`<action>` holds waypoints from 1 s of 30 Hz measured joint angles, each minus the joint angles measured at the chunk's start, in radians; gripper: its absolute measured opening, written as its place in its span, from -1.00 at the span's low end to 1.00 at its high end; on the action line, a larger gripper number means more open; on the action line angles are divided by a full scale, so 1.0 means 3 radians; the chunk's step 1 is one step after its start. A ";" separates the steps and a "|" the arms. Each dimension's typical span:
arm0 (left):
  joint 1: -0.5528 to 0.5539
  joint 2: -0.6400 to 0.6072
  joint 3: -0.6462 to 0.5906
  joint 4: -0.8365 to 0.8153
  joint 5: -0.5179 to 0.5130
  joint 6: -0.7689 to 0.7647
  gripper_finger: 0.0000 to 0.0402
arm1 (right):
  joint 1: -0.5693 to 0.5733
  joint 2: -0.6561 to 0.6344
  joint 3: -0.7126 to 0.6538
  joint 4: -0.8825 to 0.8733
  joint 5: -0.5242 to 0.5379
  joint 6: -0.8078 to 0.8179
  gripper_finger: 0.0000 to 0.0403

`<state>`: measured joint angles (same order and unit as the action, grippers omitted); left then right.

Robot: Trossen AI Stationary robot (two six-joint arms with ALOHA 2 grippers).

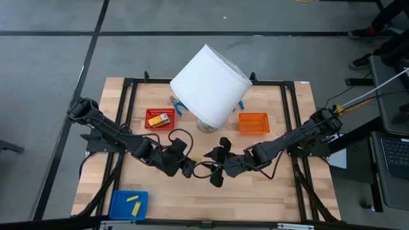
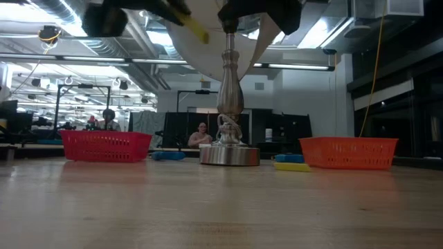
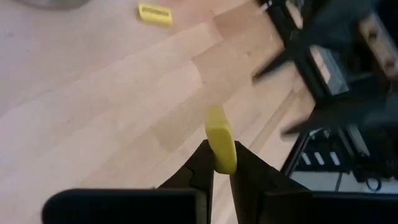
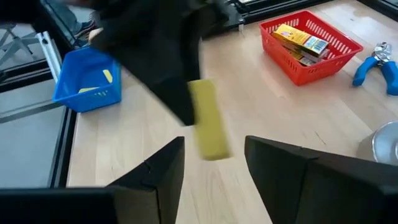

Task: Pick & Place School Supplies
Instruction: Put the yellow eraser into the blue bin

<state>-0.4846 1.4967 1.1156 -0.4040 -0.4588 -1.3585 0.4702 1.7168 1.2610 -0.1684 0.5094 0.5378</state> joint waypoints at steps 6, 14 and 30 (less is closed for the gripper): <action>-0.0334 -0.0086 0.0000 -0.0508 0.0234 -0.0380 -0.88 | -0.0001 0.0000 0.0001 -0.0008 0.0012 0.0081 -0.16; -0.1367 -0.0339 0.0000 -0.1756 0.0726 -0.1626 -0.88 | -0.0003 0.0000 0.0001 -0.0039 0.0074 0.0200 -0.16; -0.2343 0.0251 -0.0001 -0.1601 0.1259 -0.2232 -0.88 | 0.0099 -0.0001 -0.0080 -0.0656 -0.0114 0.0850 -0.16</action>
<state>-1.1876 1.5720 1.1152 -0.8844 -0.0811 -2.0280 0.4999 1.7164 1.2369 -0.3651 0.4750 0.7927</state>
